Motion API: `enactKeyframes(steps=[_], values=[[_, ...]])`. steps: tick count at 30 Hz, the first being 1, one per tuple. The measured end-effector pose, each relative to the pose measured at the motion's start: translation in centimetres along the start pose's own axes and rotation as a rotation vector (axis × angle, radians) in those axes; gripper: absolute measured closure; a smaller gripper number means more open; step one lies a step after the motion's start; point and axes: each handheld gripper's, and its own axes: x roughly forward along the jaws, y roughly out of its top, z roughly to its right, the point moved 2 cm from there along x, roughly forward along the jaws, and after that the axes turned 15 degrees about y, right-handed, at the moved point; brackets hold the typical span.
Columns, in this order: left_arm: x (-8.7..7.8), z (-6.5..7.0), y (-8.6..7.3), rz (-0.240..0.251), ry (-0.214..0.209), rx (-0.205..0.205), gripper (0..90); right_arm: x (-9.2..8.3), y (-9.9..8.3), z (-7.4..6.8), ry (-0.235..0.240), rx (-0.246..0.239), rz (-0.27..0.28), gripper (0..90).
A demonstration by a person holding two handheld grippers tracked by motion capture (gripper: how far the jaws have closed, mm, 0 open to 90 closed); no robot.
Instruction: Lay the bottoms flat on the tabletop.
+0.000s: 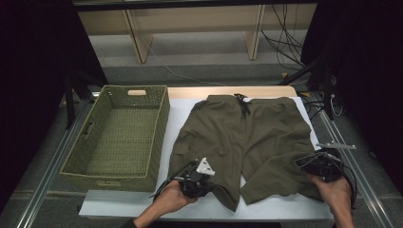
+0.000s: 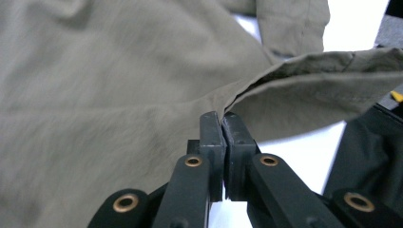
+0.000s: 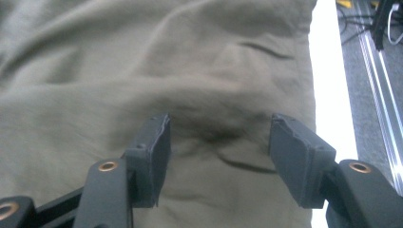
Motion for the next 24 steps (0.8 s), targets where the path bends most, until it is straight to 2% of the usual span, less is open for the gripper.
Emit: enactKeyframes(steps=[3,5,7,9,10,13,14,16,19,22,24], values=[[-0.9,-0.2,-1.4,-0.019,0.002,-0.010,86.3,-0.1,-0.1,0.3,-0.004,0.017,0.000,40.8],[-1.1,-0.1,-2.1,-0.034,-0.002,-0.002,84.6,0.0,-0.2,0.4,-0.006,0.022,-0.007,40.5],[-1.0,0.3,-2.6,-0.061,0.009,0.025,82.4,-0.1,-0.2,0.2,-0.008,0.035,-0.011,40.4],[-1.2,0.5,-2.7,-0.074,0.017,0.048,74.1,-0.1,-0.3,0.2,-0.006,0.029,-0.014,40.4],[-1.3,0.5,-2.6,-0.062,0.013,0.052,69.9,-0.1,-0.3,0.2,-0.010,0.017,-0.022,40.3],[-2.2,0.2,-2.0,-0.044,0.013,0.054,59.7,-0.1,-0.4,0.3,-0.018,0.023,-0.030,40.2],[-2.5,-0.1,-1.9,-0.039,0.014,0.046,55.6,-0.1,-0.5,0.4,-0.017,0.023,-0.028,40.1],[-3.2,-0.7,-1.3,0.000,-0.013,-0.011,53.8,-0.1,-0.6,0.6,-0.020,0.027,-0.037,40.2],[-3.7,-1.3,-0.6,0.025,0.001,-0.030,51.5,-0.1,-0.6,0.8,-0.021,0.038,-0.036,40.2],[-3.3,-1.4,0.0,0.057,-0.012,-0.091,48.8,0.1,-0.7,0.9,-0.027,0.044,-0.049,40.2],[-2.5,-1.6,0.4,0.063,0.012,-0.112,45.7,0.1,-0.7,1.0,-0.029,0.057,-0.047,40.8]])
